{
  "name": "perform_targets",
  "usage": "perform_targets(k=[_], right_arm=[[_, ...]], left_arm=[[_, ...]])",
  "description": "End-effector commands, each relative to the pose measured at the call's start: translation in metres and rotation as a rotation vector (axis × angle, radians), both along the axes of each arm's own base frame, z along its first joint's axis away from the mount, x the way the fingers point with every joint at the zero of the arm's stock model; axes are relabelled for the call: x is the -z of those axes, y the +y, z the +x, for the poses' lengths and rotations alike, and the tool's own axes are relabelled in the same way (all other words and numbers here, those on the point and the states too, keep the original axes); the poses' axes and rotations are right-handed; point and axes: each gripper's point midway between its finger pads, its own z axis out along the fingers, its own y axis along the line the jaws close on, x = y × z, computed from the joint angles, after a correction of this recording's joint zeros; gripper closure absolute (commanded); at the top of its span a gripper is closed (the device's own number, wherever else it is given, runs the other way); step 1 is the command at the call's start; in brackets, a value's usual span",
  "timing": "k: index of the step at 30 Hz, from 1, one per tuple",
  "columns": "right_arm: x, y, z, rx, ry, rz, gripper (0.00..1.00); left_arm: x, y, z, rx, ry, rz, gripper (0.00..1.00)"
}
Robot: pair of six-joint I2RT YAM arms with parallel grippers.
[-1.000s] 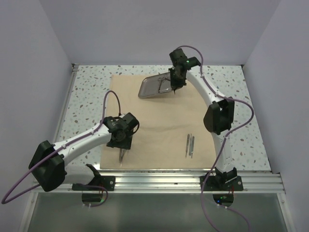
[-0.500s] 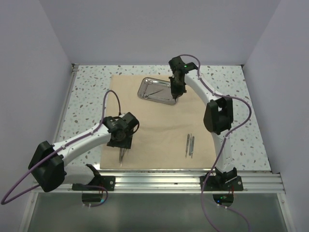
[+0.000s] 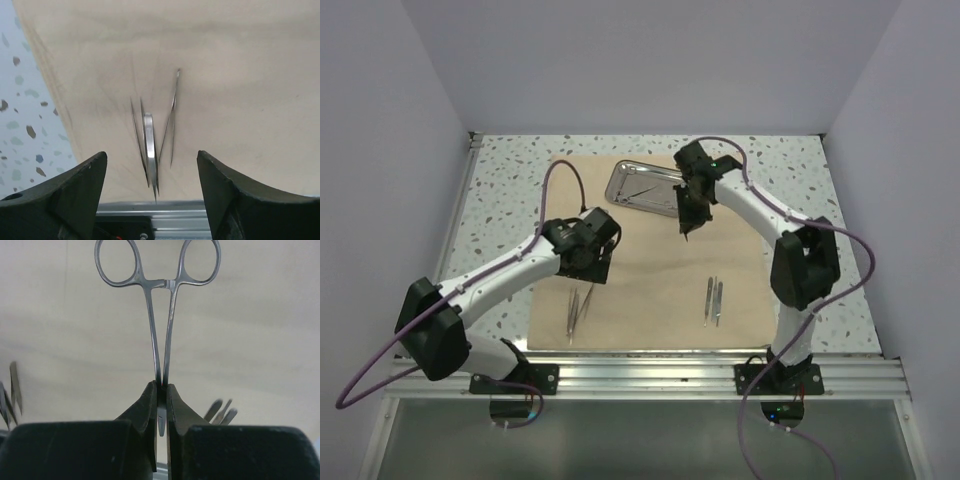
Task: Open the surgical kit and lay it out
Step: Place the medical item in the surgical kit.
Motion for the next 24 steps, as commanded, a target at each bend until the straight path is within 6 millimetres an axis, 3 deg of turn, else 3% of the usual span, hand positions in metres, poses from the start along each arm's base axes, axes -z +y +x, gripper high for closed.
perform_targets(k=[1, 2, 3, 5, 7, 11, 16, 20, 22, 24], right_arm=[[-0.033, 0.026, -0.058, -0.053, -0.031, 0.127, 1.00], [-0.018, 0.029, -0.084, -0.073, 0.025, 0.121, 1.00], [-0.028, 0.031, -0.094, -0.052, 0.009, 0.158, 1.00], [-0.016, 0.034, -0.123, -0.060, 0.052, 0.162, 1.00], [-0.020, 0.044, -0.141, -0.051, 0.051, 0.202, 1.00], [0.002, 0.058, -0.178, -0.041, 0.130, 0.219, 1.00], [0.035, 0.091, -0.208, -0.059, 0.184, 0.235, 1.00], [0.062, 0.102, -0.218, -0.107, 0.225, 0.164, 1.00], [0.064, 0.109, -0.217, -0.132, 0.233, 0.167, 1.00], [0.066, 0.105, -0.215, -0.151, 0.237, 0.127, 0.65]], left_arm=[[-0.029, -0.025, 0.056, 0.055, -0.127, -0.022, 0.22], [-0.024, -0.025, 0.068, 0.049, -0.117, -0.005, 0.22], [-0.037, -0.033, 0.085, 0.061, -0.155, -0.023, 0.21], [-0.034, -0.035, 0.106, 0.053, -0.150, -0.025, 0.21], [-0.043, -0.043, 0.127, 0.057, -0.178, -0.063, 0.21], [-0.046, -0.037, 0.167, 0.021, -0.190, -0.093, 0.21], [-0.042, -0.034, 0.197, 0.026, -0.225, -0.098, 0.21], [-0.036, -0.040, 0.223, 0.019, -0.230, -0.134, 0.23], [-0.028, -0.048, 0.231, 0.031, -0.214, -0.156, 0.24], [-0.036, -0.059, 0.241, 0.047, -0.232, -0.193, 0.25]])
